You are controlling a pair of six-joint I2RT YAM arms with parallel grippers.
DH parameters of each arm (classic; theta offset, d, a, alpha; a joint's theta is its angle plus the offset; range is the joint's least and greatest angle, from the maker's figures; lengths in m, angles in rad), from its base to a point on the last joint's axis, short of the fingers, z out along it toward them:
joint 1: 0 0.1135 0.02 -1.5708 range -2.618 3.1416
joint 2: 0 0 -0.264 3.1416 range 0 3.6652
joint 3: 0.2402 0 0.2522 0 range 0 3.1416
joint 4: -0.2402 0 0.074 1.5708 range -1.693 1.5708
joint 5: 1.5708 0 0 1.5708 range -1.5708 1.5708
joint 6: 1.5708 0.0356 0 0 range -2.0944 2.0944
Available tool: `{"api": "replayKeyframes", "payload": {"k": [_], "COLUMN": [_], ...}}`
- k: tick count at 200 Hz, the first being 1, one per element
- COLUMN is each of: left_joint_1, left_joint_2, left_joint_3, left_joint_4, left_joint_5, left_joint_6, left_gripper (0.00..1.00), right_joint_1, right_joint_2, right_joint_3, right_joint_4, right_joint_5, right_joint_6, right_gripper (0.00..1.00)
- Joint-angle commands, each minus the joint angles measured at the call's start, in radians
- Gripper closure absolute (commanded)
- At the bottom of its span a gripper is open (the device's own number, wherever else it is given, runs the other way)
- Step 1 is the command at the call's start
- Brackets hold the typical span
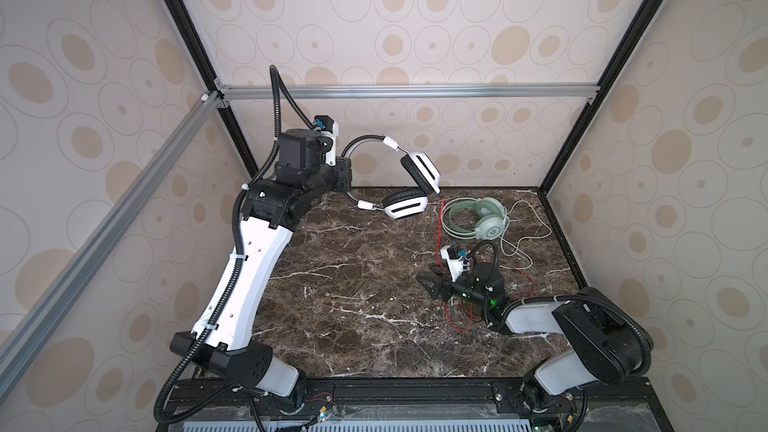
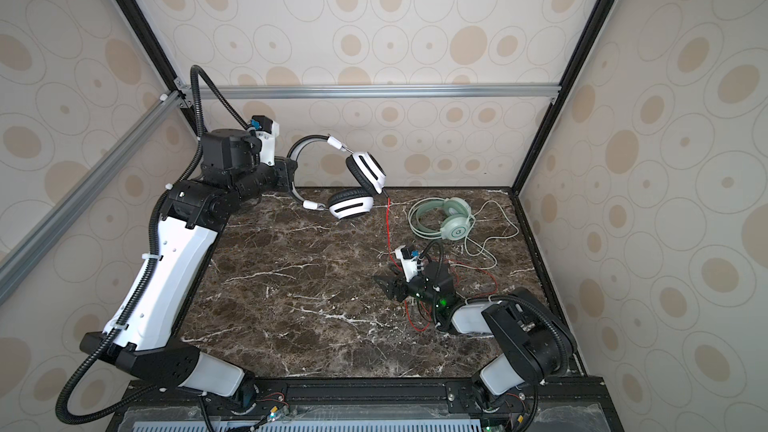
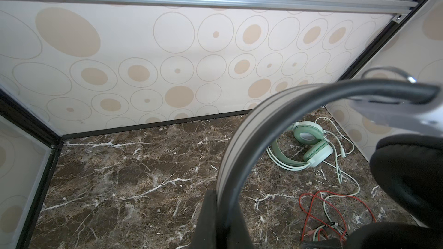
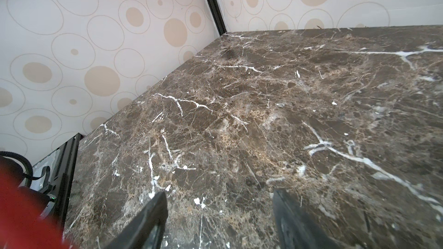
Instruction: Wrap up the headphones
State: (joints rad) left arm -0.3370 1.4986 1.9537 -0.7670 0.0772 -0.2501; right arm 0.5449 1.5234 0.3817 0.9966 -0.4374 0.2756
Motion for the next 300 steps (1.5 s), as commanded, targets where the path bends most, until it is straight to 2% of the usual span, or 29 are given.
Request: {"api": "replayKeyframes", "payload": {"k": [1,60,106,136,166,185,221,263,300], "left_joint_1": [0.017,0.067,0.109,0.132,0.153,0.168,0.175,0.176,0.174], "left_joint_2": [0.008,0.022,0.0,-0.008,-0.016,-0.026,-0.052,-0.078,-0.133], "left_joint_3": [0.092,0.119,0.054,0.02,-0.009,-0.041,-0.117,-0.218,-0.387], "left_joint_4": [0.044,0.052,0.103,0.135,0.159,0.173,0.22,0.27,0.357], "left_joint_5": [0.039,0.061,0.078,0.108,0.107,0.092,0.06,-0.006,-0.036], "left_joint_6": [-0.052,-0.085,-0.112,-0.134,-0.147,-0.16,-0.182,-0.132,-0.088], "left_gripper": [1.0,1.0,1.0,1.0,1.0,1.0,1.0,1.0,1.0], "right_joint_1": [0.004,0.006,0.005,0.006,0.005,0.012,0.097,0.327,0.517], "right_joint_2": [0.031,0.024,-0.015,-0.031,-0.061,-0.113,-0.3,-0.463,-0.489], "right_joint_3": [-0.021,-0.051,-0.071,-0.078,-0.084,-0.068,-0.046,0.085,0.267], "right_joint_4": [0.055,0.087,0.049,0.033,-0.012,-0.156,-0.51,-0.958,-1.221], "right_joint_5": [-0.006,0.008,0.025,0.028,0.06,0.12,0.328,0.643,0.815], "right_joint_6": [0.002,0.013,-0.001,-0.007,-0.02,-0.048,-0.148,-0.287,-0.348], "right_gripper": [0.32,0.51,0.75,0.83,0.99,1.0,1.0,1.0,1.0]}}
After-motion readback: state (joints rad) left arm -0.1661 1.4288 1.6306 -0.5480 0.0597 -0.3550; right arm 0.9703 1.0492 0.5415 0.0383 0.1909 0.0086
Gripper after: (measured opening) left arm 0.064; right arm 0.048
